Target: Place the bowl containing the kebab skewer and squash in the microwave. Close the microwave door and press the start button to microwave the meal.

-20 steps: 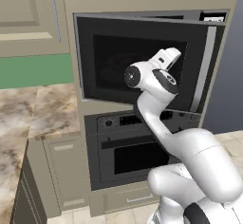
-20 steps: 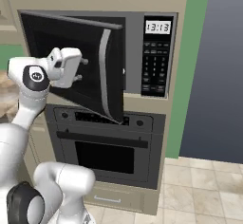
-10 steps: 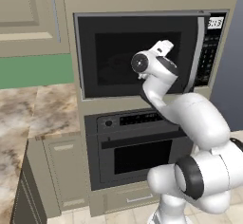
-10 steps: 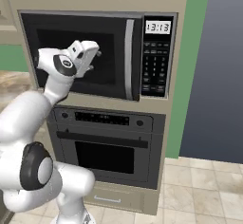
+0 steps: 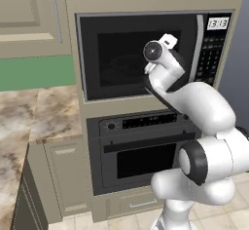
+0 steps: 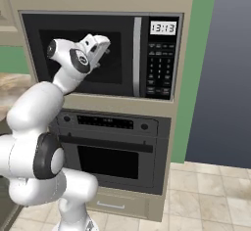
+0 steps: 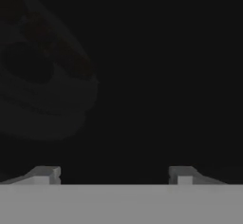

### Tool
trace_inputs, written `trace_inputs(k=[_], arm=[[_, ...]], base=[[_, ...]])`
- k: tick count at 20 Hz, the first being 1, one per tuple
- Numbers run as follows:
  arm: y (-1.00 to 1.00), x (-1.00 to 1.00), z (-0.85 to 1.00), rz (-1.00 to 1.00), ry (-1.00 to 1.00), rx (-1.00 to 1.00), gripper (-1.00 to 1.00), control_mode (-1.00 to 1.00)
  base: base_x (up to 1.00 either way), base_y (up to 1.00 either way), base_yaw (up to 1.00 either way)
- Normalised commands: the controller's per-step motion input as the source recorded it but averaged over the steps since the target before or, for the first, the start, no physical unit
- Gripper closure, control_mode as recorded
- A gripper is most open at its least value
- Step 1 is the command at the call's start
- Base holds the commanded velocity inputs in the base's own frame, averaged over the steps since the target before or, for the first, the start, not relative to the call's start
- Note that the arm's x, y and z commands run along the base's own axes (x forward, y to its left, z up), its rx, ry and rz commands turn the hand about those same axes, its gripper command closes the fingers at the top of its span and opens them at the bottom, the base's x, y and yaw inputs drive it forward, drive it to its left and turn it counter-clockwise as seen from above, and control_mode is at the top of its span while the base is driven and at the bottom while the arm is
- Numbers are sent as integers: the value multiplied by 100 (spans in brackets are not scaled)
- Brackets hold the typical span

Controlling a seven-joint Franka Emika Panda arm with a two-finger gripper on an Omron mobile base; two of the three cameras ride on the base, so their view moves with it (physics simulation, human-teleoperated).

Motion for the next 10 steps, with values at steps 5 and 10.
trace_inputs(k=[5,10], arm=[[-3,6,0,15,-2,1,-100,-100],[4,-98,-12,2,-34,0,-100,-100]], base=[[0,0,0],[0,0,0]])
